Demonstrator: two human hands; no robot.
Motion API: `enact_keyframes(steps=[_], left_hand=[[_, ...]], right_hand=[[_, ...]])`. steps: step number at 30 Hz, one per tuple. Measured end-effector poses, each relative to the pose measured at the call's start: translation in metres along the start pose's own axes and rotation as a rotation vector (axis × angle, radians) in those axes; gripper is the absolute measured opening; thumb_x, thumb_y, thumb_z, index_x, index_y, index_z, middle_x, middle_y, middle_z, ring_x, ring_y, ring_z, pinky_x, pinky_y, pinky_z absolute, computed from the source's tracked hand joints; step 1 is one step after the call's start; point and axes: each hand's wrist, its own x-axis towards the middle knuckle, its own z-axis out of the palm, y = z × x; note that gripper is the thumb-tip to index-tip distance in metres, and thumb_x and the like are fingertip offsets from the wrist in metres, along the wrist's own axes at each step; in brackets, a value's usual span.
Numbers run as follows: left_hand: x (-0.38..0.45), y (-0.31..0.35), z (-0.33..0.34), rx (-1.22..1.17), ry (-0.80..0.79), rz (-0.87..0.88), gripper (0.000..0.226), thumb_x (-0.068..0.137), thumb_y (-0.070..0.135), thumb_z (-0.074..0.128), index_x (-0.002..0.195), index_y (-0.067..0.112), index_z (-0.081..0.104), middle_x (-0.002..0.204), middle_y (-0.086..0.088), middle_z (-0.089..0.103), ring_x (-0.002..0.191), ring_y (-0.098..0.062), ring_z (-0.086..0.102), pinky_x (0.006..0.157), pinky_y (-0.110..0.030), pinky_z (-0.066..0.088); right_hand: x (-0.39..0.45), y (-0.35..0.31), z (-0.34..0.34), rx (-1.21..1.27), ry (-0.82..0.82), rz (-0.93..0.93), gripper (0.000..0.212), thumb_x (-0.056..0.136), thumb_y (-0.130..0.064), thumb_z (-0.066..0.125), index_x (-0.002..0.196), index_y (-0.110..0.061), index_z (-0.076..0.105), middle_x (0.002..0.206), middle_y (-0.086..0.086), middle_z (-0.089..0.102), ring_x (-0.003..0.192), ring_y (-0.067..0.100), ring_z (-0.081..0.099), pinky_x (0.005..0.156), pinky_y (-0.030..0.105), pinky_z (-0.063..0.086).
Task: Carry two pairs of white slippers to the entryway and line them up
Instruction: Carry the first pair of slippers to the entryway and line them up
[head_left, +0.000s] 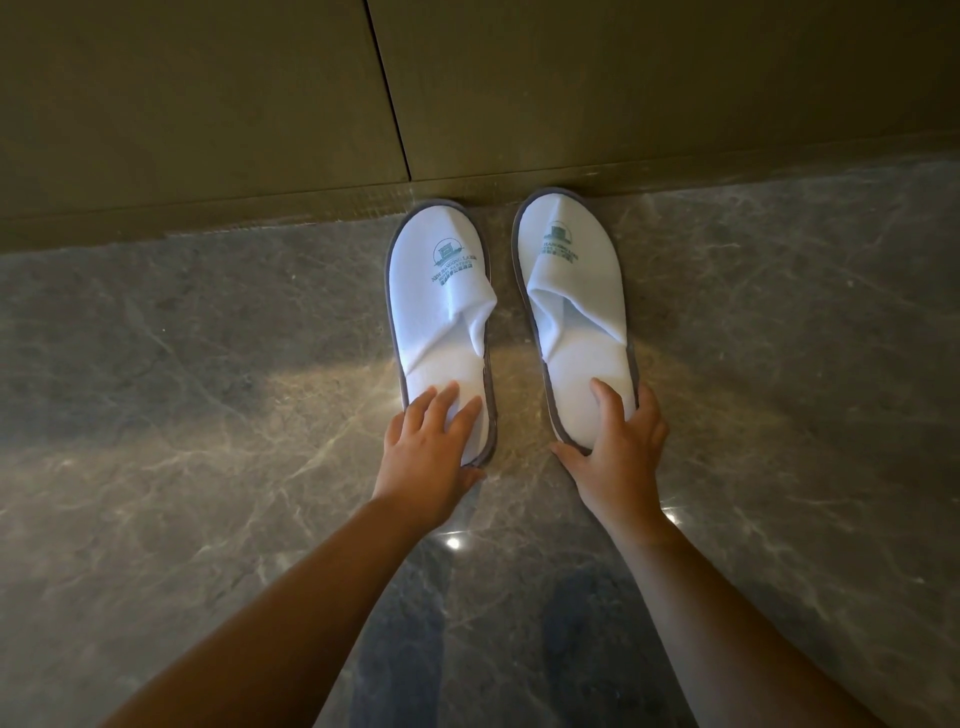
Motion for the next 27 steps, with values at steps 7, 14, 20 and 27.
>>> enact_keyframes(steps=[7, 14, 20, 27], left_hand=[[-0.007, 0.003, -0.013, -0.002, 0.005, -0.022, 0.074, 0.082, 0.047, 0.048, 0.14, 0.023, 0.01, 0.155, -0.007, 0.004, 0.142, -0.029, 0.001, 0.115, -0.044, 0.005], [-0.094, 0.026, -0.14, -0.224, 0.034, -0.083, 0.048, 0.085, 0.034, 0.049, 0.128, 0.016, 0.041, 0.137, -0.01, 0.046, 0.124, -0.028, 0.042, 0.104, -0.037, 0.031], [-0.237, 0.038, -0.334, -0.421, 0.086, -0.171, 0.04, 0.087, 0.033, 0.047, 0.124, 0.018, 0.047, 0.129, -0.008, 0.054, 0.113, -0.024, 0.053, 0.093, -0.036, 0.043], [-0.419, 0.024, -0.535, -0.535, 0.308, -0.373, 0.039, 0.086, 0.034, 0.048, 0.123, 0.021, 0.046, 0.128, -0.003, 0.054, 0.112, -0.02, 0.053, 0.09, -0.032, 0.044]], right_hand=[[-0.007, -0.008, -0.018, -0.053, -0.019, -0.063, 0.078, 0.072, -0.038, 0.069, 0.135, -0.02, 0.028, 0.15, 0.017, 0.018, 0.136, 0.035, 0.017, 0.11, 0.051, 0.029], [-0.072, -0.091, -0.14, 0.028, -0.097, -0.245, 0.038, 0.08, -0.018, 0.061, 0.116, -0.005, 0.053, 0.129, 0.019, 0.05, 0.12, 0.032, 0.042, 0.097, 0.04, 0.038], [-0.156, -0.242, -0.295, 0.142, -0.327, -0.316, 0.024, 0.084, -0.018, 0.055, 0.106, -0.012, 0.06, 0.106, 0.006, 0.065, 0.094, 0.012, 0.052, 0.077, 0.021, 0.037], [-0.28, -0.431, -0.446, 0.206, -0.571, -0.537, 0.013, 0.082, -0.014, 0.058, 0.094, -0.014, 0.065, 0.087, -0.007, 0.063, 0.084, 0.005, 0.056, 0.069, -0.006, 0.034]])
